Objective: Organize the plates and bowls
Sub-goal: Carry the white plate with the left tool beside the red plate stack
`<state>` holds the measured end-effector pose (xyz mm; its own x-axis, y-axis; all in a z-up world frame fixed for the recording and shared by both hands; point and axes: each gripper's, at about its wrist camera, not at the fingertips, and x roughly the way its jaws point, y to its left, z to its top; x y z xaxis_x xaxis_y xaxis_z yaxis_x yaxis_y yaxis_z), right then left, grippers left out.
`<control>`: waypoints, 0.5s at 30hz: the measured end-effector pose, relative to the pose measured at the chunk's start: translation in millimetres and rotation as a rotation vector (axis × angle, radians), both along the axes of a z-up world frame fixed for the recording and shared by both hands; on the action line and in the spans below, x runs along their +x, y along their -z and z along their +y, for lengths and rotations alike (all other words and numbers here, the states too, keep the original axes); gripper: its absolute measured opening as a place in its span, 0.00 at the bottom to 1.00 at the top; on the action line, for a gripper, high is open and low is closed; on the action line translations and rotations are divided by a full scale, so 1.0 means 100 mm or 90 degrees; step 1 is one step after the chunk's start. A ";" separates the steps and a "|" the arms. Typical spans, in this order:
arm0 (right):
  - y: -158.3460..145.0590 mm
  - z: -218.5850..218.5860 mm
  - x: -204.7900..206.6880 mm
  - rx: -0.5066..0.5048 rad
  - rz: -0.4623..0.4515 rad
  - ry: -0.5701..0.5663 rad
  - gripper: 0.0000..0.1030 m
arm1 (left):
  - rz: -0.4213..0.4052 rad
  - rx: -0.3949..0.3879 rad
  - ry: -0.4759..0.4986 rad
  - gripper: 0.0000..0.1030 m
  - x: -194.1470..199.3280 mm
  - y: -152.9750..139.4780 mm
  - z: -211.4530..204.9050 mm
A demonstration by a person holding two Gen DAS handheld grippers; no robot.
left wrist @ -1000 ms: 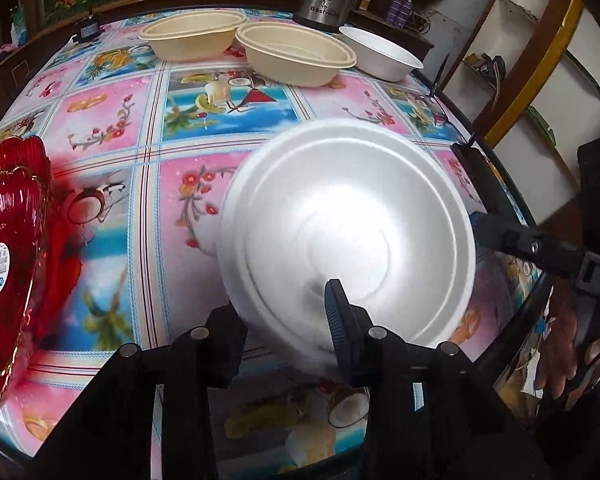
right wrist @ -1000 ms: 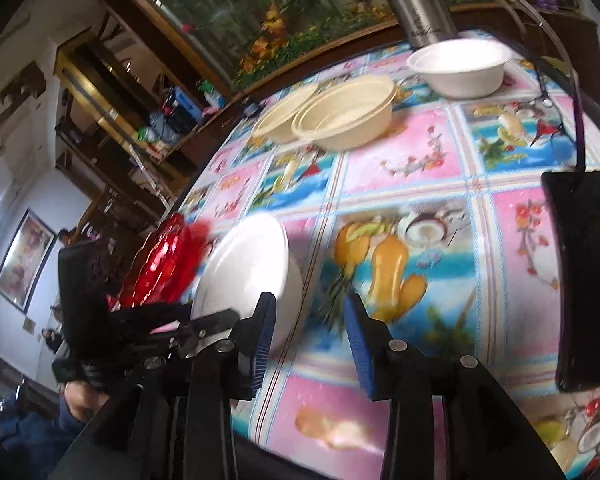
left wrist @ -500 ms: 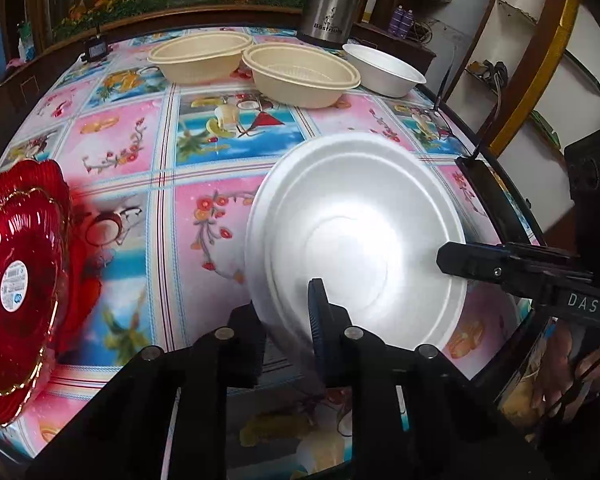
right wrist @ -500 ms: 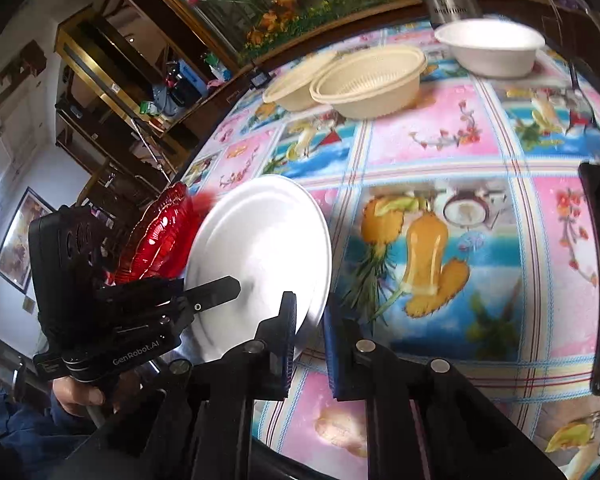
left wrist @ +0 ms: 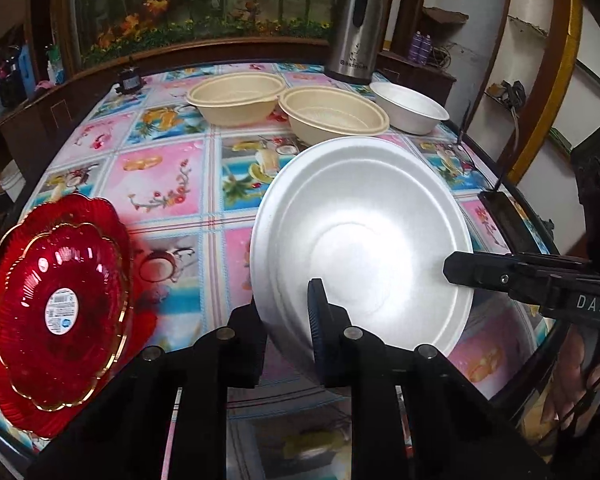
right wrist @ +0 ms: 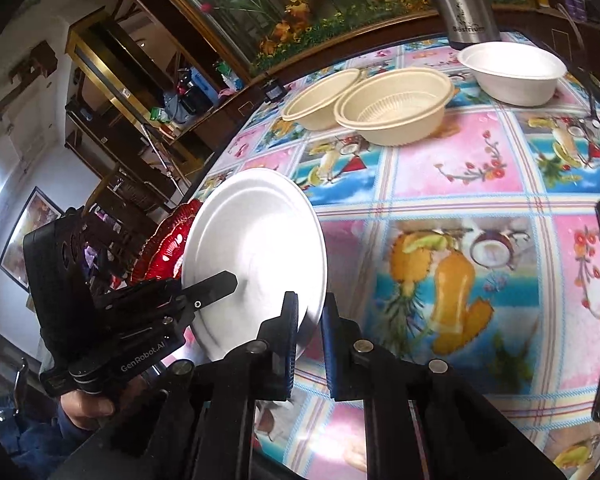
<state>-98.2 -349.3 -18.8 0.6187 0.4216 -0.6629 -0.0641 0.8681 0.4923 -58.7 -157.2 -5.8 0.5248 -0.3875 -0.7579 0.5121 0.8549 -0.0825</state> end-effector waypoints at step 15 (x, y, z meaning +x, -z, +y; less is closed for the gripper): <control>-0.11 0.34 0.26 -0.023 -0.016 -0.028 0.11 | -0.039 -0.010 -0.052 0.16 0.07 -0.10 0.32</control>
